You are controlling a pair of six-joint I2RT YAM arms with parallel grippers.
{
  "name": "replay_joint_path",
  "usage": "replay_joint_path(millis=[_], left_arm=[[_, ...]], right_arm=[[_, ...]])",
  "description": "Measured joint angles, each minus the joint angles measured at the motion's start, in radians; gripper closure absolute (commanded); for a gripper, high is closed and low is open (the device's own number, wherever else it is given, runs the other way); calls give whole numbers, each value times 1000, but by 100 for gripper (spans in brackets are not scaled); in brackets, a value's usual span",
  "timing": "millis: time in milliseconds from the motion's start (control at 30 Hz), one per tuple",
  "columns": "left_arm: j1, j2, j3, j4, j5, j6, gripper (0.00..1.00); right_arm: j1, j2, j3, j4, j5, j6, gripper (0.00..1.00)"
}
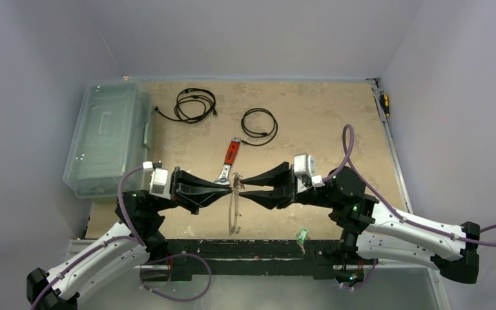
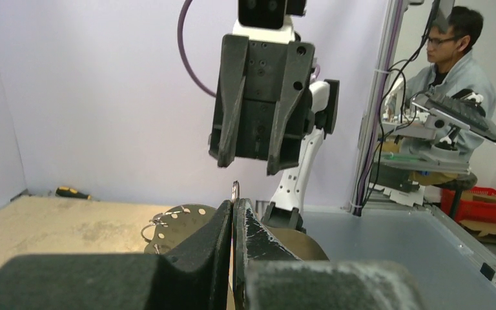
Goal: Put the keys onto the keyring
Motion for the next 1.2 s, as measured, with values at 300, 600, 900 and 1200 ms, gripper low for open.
replay_joint_path(millis=[300,600,900,1200], left_arm=[[0,0,-7,97,-12,-33,100],[0,0,-18,117,-19,-34,100],[1,-2,-19,119,-27,-33,100],[1,-2,-19,126,-34,-33,100]], right_arm=[[0,50,0,72,0,33,69],[0,112,0,87,-3,41,79],[0,141,13,87,-27,43,85],[0,142,25,82,-40,43,100]])
